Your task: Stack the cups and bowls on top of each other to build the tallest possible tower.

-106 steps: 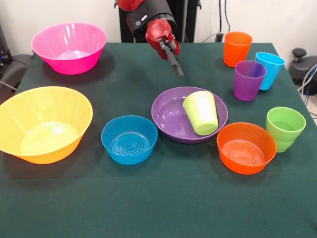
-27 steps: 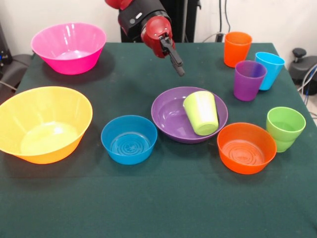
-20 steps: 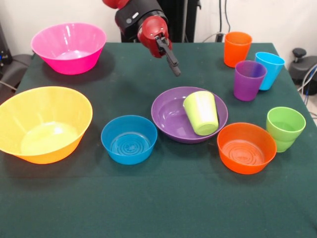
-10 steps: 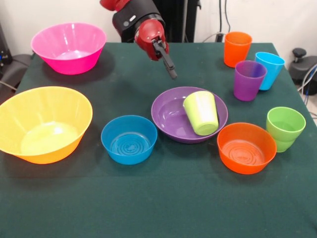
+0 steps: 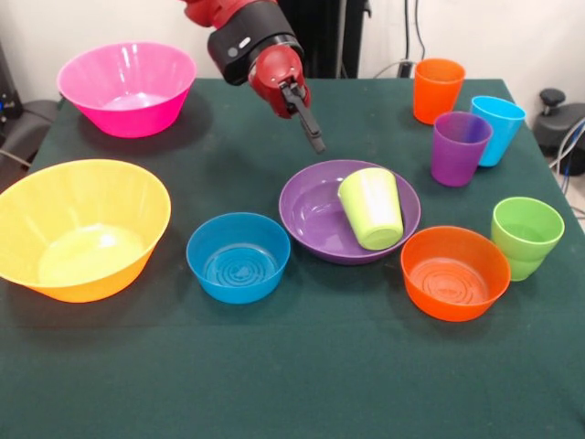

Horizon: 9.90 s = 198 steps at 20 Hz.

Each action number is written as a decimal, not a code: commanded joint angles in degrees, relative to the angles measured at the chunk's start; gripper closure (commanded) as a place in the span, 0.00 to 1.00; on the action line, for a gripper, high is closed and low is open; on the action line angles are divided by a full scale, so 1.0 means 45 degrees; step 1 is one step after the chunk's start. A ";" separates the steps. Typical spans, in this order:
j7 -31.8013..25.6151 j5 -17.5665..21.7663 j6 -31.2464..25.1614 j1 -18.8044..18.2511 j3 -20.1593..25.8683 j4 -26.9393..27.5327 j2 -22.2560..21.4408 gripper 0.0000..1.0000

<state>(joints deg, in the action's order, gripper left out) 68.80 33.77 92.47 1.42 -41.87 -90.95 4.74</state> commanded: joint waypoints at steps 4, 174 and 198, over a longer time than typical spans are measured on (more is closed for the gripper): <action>0.0982 0.0602 -0.1386 -0.0124 0.1236 0.1818 0.0815 0.00; 1.1232 0.9160 -1.5917 0.4947 0.0504 0.2607 -0.1248 0.00; 3.2087 1.2018 -1.4527 0.7711 -0.2168 0.4080 0.0761 0.00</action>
<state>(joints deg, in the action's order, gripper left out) 191.54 88.84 23.63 35.84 -56.88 -79.57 4.68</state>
